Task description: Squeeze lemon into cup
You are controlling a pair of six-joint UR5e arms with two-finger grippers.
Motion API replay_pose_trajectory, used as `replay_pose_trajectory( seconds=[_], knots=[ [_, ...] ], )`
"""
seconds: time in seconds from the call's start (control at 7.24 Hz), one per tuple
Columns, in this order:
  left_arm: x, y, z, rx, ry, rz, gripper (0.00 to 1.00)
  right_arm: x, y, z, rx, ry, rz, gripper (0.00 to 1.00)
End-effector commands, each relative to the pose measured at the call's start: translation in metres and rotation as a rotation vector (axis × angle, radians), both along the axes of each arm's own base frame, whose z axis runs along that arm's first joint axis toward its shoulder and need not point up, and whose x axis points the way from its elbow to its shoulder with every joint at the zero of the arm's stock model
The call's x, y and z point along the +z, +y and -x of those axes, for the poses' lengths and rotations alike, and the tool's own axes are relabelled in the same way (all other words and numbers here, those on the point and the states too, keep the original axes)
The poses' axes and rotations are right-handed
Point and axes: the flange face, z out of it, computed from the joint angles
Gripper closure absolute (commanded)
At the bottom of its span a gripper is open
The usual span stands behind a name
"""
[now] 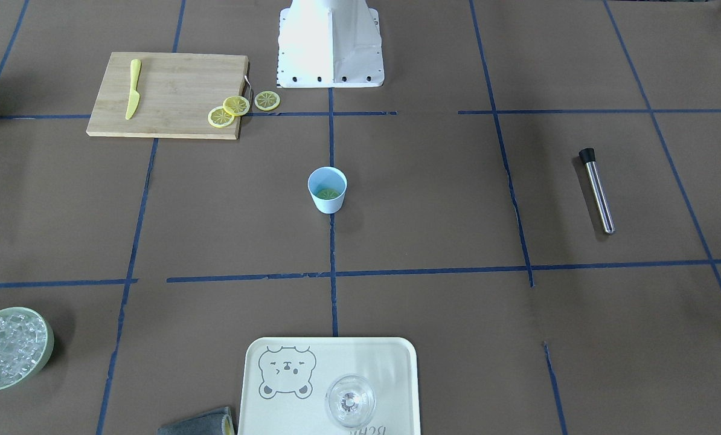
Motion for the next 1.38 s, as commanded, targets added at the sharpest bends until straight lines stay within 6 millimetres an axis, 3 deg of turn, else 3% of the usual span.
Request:
replay_pose_trajectory(
  seconds=[0.0, 0.14, 0.55, 1.24],
  knots=[
    [-0.001, -0.002, -0.009, 0.016, 0.000, 0.002, 0.00, 0.018, 0.000, 0.000, -0.021, 0.001, 0.012, 0.00],
    [-0.001, -0.001, -0.009, 0.017, 0.000, 0.000, 0.00, 0.030, 0.002, -0.003, -0.037, 0.001, 0.015, 0.00],
    [-0.003, 0.001, -0.012, 0.024, 0.000, 0.036, 0.00, 0.025, 0.002, -0.020, -0.005, 0.000, 0.054, 0.00],
    [-0.004, 0.005, -0.014, 0.028, 0.004, 0.089, 0.00, 0.029, 0.004, -0.021, -0.003, 0.003, 0.079, 0.00]
  ],
)
